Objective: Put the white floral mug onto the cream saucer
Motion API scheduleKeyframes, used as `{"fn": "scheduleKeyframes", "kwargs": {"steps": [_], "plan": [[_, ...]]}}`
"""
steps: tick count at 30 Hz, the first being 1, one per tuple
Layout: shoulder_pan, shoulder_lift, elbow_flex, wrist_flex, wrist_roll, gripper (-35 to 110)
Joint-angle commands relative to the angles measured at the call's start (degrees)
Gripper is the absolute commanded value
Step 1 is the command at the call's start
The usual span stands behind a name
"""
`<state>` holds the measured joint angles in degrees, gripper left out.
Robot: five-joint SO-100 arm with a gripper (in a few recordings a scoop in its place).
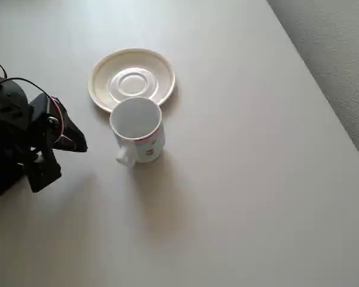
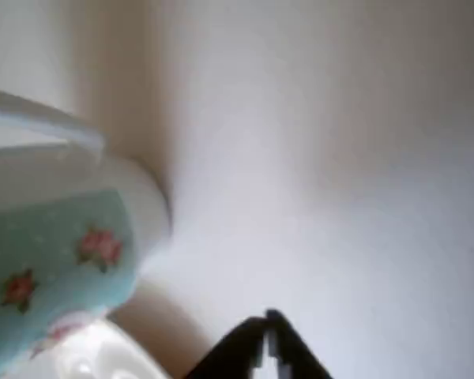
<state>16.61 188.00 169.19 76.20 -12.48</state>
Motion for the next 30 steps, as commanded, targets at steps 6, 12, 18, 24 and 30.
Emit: {"fn": "scheduleKeyframes", "kwargs": {"steps": [6,12,18,24,30], "plan": [[-0.4,0.6,0.0,0.4,-0.3,-2],[-0.4,0.6,0.0,0.4,-0.3,-2],[-6.9,0.6,0.2,0.3,-5.6,-2],[-8.2,0.6,0.7,-1.5,-8.3,-2],[-2.3,0.6,0.4,-2.7,-16.3,-2]]}}
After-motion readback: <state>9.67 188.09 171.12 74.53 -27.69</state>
